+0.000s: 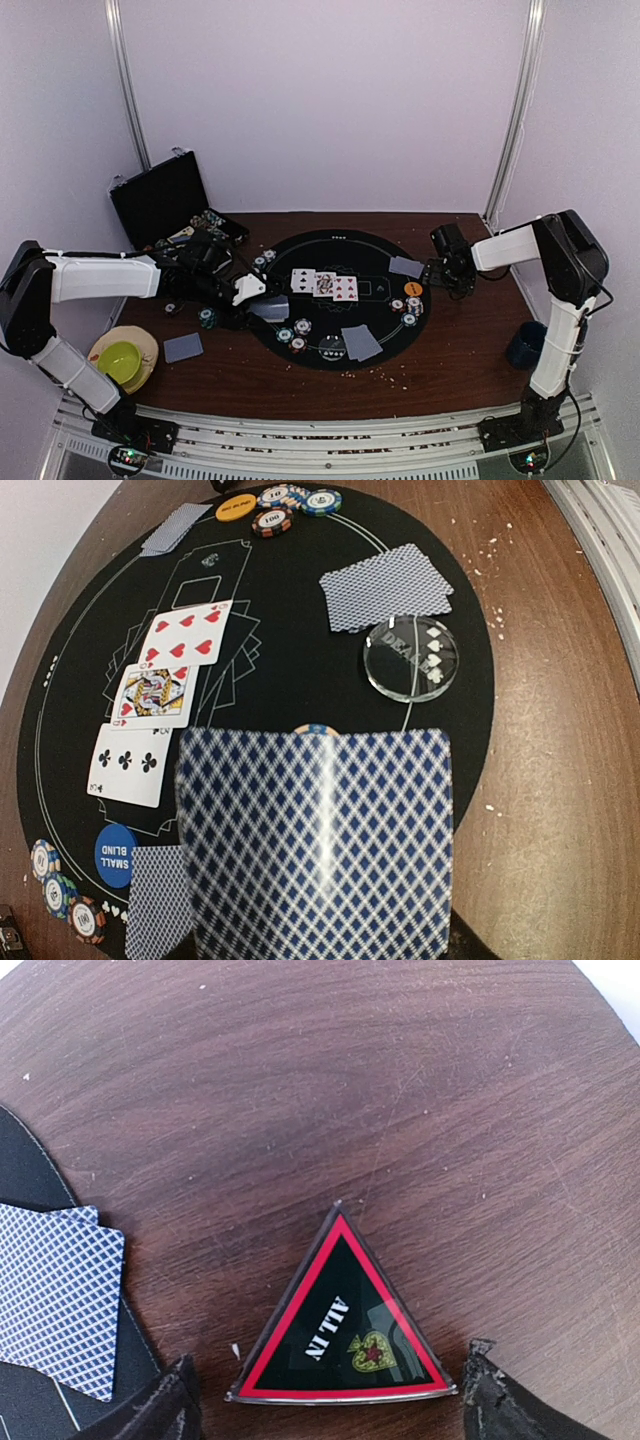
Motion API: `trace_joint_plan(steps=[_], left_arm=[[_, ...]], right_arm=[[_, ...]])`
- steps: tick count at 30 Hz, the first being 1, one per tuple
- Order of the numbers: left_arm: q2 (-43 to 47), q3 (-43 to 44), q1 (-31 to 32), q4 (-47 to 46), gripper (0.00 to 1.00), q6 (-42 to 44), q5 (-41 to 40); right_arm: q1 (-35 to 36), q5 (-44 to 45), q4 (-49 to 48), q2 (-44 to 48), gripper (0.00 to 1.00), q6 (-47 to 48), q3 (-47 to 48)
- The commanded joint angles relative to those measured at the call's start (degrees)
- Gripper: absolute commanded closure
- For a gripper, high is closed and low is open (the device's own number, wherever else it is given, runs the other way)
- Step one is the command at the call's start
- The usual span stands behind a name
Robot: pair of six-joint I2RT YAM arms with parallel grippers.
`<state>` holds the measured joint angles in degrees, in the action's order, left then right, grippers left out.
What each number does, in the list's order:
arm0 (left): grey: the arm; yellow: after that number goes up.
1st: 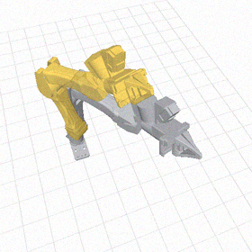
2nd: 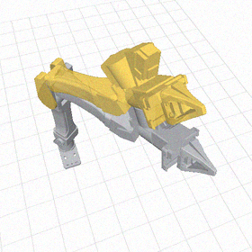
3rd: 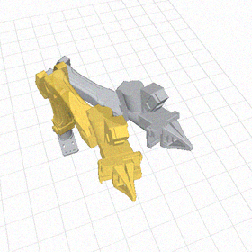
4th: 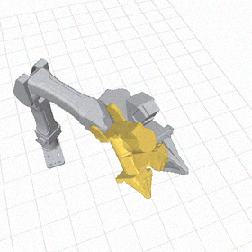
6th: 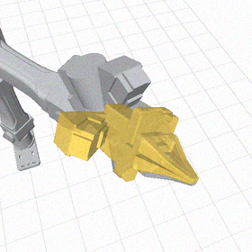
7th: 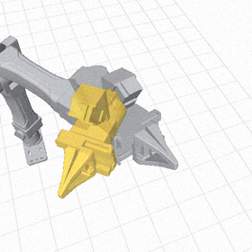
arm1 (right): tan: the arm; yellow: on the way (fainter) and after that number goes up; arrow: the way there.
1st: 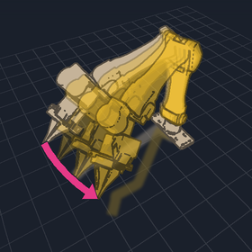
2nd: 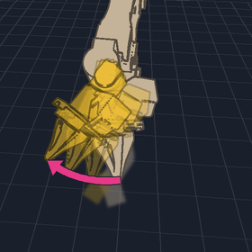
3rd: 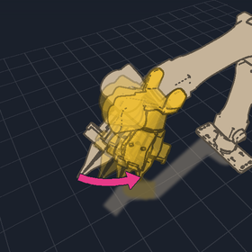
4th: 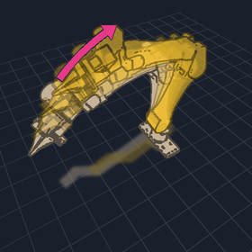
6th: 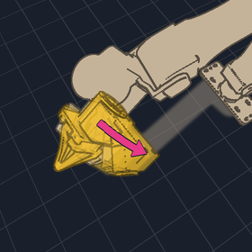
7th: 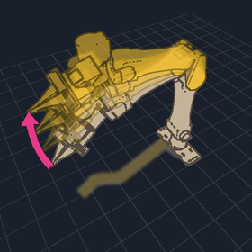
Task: Distribute texas hold em gaming equipment
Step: Pick up the all-in button from the center of the board.
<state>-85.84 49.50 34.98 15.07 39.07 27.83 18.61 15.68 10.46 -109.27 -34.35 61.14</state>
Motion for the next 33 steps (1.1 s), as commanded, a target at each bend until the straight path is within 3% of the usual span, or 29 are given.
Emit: trace_joint_plan(steps=[1,13,33], left_arm=[[0.1,0.1,-0.1,-1.8,0.47,-0.3,0.2],[0.1,0.1,0.0,-2.0,0.47,-0.3,0.1],[-0.3,0.2,-0.1,-2.1,0.47,-0.3,0.1]], right_arm=[[0.5,-0.2,4.2,-0.7,0.14,0.2,-1.6],[0.5,1.2,3.5,0.4,0.34,-0.4,-2.7],[4.9,6.2,5.2,5.3,0.35,1.4,0.8]])
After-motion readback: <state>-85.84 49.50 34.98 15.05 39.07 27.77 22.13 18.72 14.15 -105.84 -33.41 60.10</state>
